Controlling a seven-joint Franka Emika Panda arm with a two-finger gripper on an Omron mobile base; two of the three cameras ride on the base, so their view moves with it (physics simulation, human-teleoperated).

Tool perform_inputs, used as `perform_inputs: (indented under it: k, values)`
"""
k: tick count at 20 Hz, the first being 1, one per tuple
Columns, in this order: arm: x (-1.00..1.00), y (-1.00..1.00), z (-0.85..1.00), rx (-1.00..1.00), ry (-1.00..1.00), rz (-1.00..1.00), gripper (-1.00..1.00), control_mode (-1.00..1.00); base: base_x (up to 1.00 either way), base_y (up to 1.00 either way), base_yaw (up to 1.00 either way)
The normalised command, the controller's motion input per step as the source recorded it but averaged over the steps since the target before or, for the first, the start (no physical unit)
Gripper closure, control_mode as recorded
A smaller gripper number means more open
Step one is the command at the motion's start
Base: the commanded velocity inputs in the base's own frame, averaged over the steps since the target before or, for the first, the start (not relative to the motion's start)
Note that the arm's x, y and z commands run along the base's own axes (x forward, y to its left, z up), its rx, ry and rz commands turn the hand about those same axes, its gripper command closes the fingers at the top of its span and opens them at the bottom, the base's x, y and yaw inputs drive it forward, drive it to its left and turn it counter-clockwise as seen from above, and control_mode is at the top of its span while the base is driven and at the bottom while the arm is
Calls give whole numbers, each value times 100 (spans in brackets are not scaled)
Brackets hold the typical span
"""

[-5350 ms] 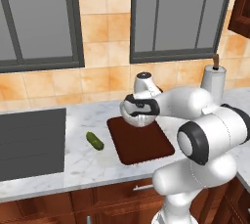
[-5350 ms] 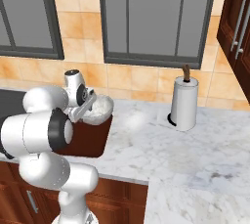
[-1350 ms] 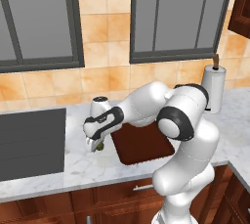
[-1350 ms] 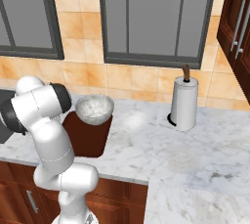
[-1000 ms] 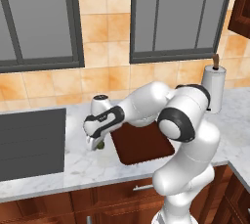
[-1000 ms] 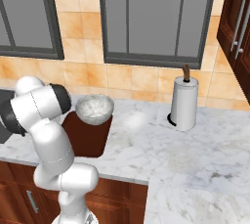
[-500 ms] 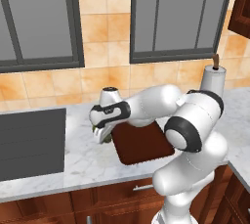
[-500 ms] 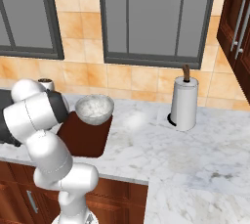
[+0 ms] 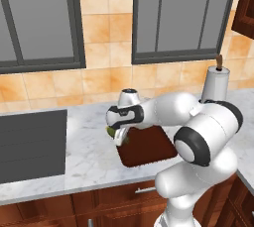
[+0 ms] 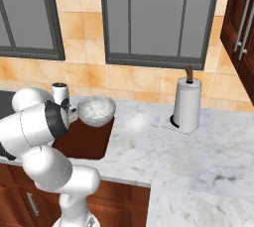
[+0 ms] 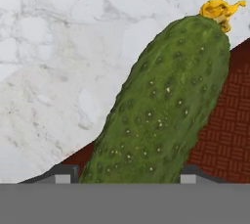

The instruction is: Place the two vegetables and bowl onto the tray for setting up a vegetable dip station.

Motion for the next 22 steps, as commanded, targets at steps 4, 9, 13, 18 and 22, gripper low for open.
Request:
perform_inputs:
  k: [4,9,13,18,22]
  values:
    - [0,-44,-12,0,-8,8,100,-100,0,0,0]
    - [-1,-37,-11,0,-7,7,100,-100,0,0,0]
    - [-7,-5,0,0,-2,1,100,-100,0,0,0]
    - [-14,0,0,-2,-8,0,100,-100,0,0,0]
    - [-12,0,0,-5,-15,0,100,-100,0,0,0]
